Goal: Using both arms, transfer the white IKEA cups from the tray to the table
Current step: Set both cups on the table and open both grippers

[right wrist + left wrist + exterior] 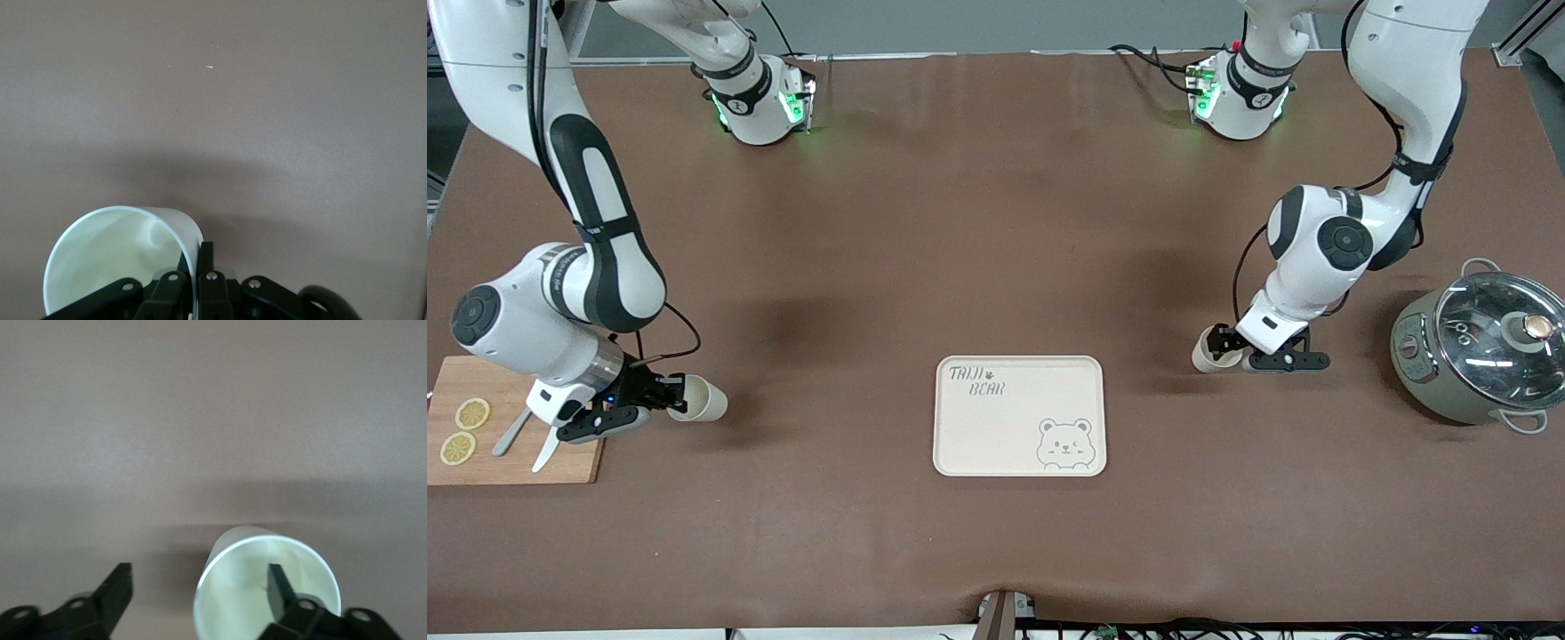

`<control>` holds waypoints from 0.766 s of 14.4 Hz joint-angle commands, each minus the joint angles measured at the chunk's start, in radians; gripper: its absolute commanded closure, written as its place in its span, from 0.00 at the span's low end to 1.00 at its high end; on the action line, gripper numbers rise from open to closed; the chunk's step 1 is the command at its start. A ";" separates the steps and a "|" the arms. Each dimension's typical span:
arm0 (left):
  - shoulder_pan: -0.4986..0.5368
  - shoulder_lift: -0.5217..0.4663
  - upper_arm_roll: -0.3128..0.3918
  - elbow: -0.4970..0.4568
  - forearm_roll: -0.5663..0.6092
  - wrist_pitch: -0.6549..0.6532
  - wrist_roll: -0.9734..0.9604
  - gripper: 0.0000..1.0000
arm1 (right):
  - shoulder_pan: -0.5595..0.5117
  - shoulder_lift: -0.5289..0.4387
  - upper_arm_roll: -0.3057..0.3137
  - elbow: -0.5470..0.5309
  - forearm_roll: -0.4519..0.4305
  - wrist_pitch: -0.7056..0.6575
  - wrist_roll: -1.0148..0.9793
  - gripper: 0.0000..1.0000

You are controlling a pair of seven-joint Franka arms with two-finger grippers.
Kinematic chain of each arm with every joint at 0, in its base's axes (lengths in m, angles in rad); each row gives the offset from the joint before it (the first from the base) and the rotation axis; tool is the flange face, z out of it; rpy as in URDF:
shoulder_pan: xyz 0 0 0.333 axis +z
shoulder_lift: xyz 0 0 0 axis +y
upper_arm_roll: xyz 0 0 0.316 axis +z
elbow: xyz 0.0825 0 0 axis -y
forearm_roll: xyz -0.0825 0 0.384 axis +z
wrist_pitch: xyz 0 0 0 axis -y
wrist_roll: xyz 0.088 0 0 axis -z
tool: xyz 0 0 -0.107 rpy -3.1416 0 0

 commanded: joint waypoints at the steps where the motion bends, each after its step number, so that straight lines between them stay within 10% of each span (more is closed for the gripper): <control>1: 0.025 -0.098 -0.022 -0.012 -0.035 -0.115 0.016 0.00 | -0.011 0.006 0.013 -0.010 0.034 0.040 -0.031 1.00; 7: 0.025 -0.154 -0.022 0.019 -0.085 -0.199 0.036 0.00 | -0.011 0.038 0.029 -0.010 0.034 0.085 -0.031 1.00; 11: 0.022 -0.143 -0.020 0.215 -0.087 -0.397 0.035 0.00 | -0.009 0.059 0.043 -0.010 0.062 0.119 -0.031 1.00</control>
